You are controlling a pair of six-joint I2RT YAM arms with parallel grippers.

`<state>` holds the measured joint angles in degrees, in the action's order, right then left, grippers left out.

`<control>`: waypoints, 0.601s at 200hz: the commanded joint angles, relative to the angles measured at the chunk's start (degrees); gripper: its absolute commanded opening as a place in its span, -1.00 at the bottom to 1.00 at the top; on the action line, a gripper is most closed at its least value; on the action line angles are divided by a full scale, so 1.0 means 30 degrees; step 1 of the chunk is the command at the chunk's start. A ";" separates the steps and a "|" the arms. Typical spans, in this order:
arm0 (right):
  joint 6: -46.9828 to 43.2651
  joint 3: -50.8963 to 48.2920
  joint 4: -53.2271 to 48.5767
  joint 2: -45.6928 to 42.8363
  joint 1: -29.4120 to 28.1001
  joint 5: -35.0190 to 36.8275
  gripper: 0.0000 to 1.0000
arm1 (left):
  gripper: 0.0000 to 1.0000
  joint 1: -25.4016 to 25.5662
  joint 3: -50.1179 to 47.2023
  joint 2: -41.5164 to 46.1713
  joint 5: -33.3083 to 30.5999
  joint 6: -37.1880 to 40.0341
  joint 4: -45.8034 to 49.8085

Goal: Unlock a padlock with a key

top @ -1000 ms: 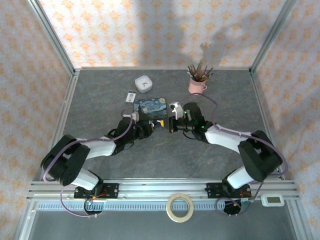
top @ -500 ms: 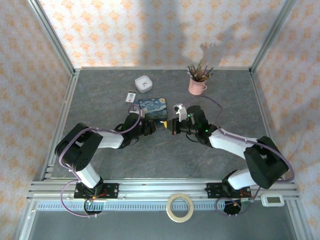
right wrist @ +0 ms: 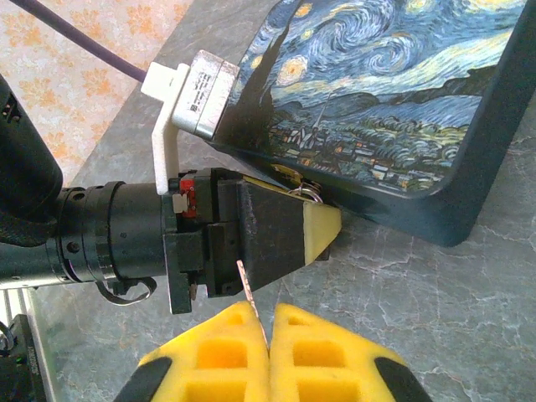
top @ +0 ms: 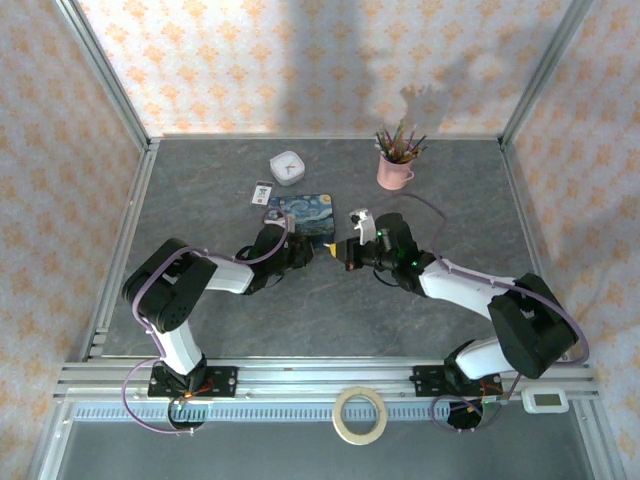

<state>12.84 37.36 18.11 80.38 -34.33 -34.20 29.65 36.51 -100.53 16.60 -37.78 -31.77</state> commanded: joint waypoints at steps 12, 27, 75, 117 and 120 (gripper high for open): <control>0.0352 -0.0223 0.0703 -0.0269 0.0070 0.0818 -1.00 | -0.74 0.0159 0.0385 -0.0516 0.0861 -0.0981 -0.0740; 0.0853 -0.0417 0.0717 -0.0320 0.0104 0.1358 -1.00 | -0.91 0.0166 0.0406 -0.0352 0.1250 -0.1814 -0.0934; 0.5296 -0.2483 0.3525 -0.0233 0.0192 0.2367 -1.00 | -1.00 0.0167 0.0194 0.0661 0.2418 -0.5330 -0.2761; 0.8671 -0.4441 0.7651 0.0202 0.0188 0.1627 -1.00 | -1.00 0.0137 -0.0213 0.0226 0.4105 -0.8625 -0.6636; 0.8797 -0.4513 0.7822 0.0239 0.0192 0.1542 -1.00 | -1.00 0.0162 -0.0287 0.0203 0.4189 -0.8908 -0.7014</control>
<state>31.62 25.69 30.74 80.40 -34.00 -28.93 29.95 36.75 -100.73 24.45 -55.99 -40.64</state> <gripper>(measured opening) 0.041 0.074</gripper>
